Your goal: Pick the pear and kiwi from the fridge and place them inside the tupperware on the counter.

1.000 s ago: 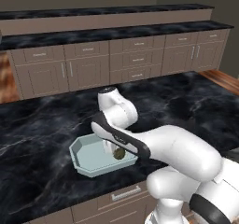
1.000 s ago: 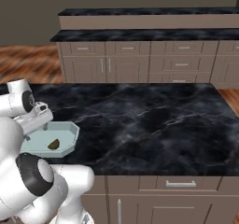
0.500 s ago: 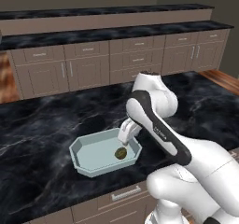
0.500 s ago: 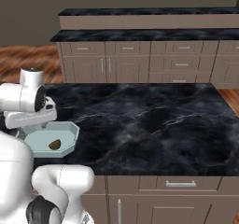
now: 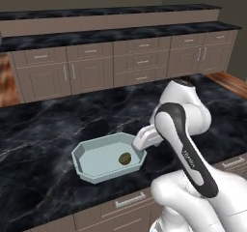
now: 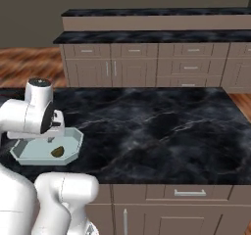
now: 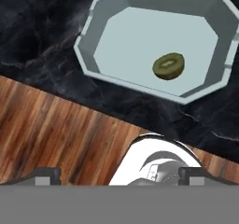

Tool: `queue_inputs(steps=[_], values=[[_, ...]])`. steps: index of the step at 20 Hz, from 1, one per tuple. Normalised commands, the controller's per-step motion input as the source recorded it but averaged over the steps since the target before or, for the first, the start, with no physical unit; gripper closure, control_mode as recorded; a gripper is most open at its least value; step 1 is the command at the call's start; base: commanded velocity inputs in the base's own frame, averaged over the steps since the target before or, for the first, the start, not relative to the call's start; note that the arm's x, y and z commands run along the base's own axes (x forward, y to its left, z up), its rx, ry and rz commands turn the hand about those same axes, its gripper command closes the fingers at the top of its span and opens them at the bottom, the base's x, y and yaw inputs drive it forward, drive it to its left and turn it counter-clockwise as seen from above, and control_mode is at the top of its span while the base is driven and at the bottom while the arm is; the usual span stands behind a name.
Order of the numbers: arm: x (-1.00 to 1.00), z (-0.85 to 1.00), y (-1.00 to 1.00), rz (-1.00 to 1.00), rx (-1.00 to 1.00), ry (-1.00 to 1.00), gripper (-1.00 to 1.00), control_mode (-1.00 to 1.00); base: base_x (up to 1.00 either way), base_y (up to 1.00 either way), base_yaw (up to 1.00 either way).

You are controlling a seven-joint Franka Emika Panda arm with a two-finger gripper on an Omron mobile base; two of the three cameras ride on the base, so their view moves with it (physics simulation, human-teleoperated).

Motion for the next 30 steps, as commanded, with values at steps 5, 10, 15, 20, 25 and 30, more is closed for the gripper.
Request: queue_inputs(steps=[5, 10, 15, 20, 25, 30], values=[[-0.32, 0.00, -0.12, -0.20, 0.00, -0.29, -1.00, -1.00, 0.00, 0.00, 0.00], [-0.12, 0.00, -0.02, -0.06, 0.00, -0.08, -1.00, 1.00, -0.50, -0.02, -0.44], [0.00, 0.00, 0.00, 0.00, 0.00, 0.00, -1.00, 1.00, -0.56, -0.15, -0.85], [0.00, 0.00, 0.00, 0.00, 0.00, 0.00, -1.00, 1.00, -0.53, -0.37, -1.00], [0.00, 0.00, 0.00, 0.00, 0.00, 0.00, -1.00, 1.00, -0.16, -0.45, -1.00], [0.00, 0.00, 0.00, 0.00, 0.00, 0.00, -1.00, 1.00, 0.00, -0.52, -1.00]])
